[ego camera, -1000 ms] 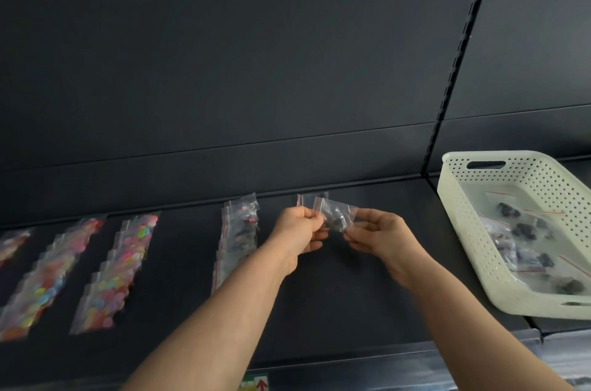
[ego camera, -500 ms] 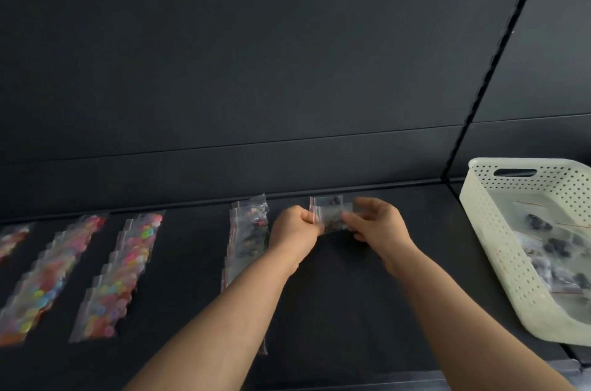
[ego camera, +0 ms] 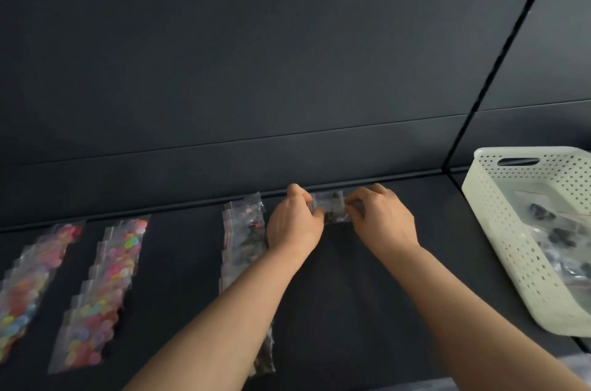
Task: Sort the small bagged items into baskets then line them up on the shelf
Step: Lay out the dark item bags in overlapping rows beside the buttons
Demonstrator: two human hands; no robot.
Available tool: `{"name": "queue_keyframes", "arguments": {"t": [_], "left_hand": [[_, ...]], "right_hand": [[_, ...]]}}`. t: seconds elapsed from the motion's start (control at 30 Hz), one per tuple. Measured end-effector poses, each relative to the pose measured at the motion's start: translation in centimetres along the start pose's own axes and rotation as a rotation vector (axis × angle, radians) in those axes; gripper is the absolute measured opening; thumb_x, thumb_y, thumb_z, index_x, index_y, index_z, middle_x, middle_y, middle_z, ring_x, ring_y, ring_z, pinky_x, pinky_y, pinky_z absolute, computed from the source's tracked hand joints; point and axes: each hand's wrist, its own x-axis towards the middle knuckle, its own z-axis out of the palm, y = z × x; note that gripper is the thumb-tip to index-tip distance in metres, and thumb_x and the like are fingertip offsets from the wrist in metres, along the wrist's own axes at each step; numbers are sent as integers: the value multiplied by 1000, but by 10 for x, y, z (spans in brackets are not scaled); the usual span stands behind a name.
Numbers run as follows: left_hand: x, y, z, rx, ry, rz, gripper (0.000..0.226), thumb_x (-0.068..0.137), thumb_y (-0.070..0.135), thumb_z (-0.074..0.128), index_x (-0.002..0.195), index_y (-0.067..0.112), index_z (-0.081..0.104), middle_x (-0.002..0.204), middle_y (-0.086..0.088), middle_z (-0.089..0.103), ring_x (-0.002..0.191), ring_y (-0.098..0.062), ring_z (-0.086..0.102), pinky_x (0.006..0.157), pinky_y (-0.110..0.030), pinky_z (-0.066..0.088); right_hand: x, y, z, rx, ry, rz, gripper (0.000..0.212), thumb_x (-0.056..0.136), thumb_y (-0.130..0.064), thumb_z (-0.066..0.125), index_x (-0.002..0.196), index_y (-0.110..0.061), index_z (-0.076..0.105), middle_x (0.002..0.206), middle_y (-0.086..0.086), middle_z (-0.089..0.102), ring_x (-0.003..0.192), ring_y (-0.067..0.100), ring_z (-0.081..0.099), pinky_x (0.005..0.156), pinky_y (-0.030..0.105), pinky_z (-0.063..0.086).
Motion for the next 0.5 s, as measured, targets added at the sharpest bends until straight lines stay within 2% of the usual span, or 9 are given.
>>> {"name": "queue_keyframes", "arguments": {"t": [0.17, 0.27, 0.37, 0.5], "left_hand": [[-15, 38, 2, -181, -96, 141, 11, 88, 32, 63, 97, 28, 56, 94, 10, 67, 94, -16, 62, 77, -31, 51], [-29, 73, 9, -200, -132, 238, 11, 89, 31, 64, 98, 28, 59, 90, 13, 65, 92, -11, 62, 70, -24, 47], [-47, 109, 22, -253, -166, 294, 8, 87, 25, 66, 92, 28, 60, 82, 14, 62, 87, -12, 62, 76, -32, 53], [-72, 158, 34, -290, -179, 410, 8, 87, 19, 65, 93, 24, 63, 84, 14, 62, 85, -11, 62, 81, -36, 55]], "right_hand": [[-17, 22, -40, -200, 57, -34, 21, 94, -26, 48, 106, -29, 65, 108, -7, 62, 103, 20, 53, 72, 31, 34], [-32, 47, -71, -267, 114, 10, 22, 93, -24, 47, 104, -31, 65, 103, -6, 63, 102, 21, 54, 74, 33, 37], [-48, 83, -104, -294, 156, 74, 23, 93, -24, 46, 103, -33, 66, 99, -5, 63, 100, 22, 55, 71, 33, 35], [-66, 133, -140, -278, 195, 159, 22, 95, -27, 49, 110, -35, 63, 107, -9, 63, 103, 17, 55, 79, 32, 41]]}}
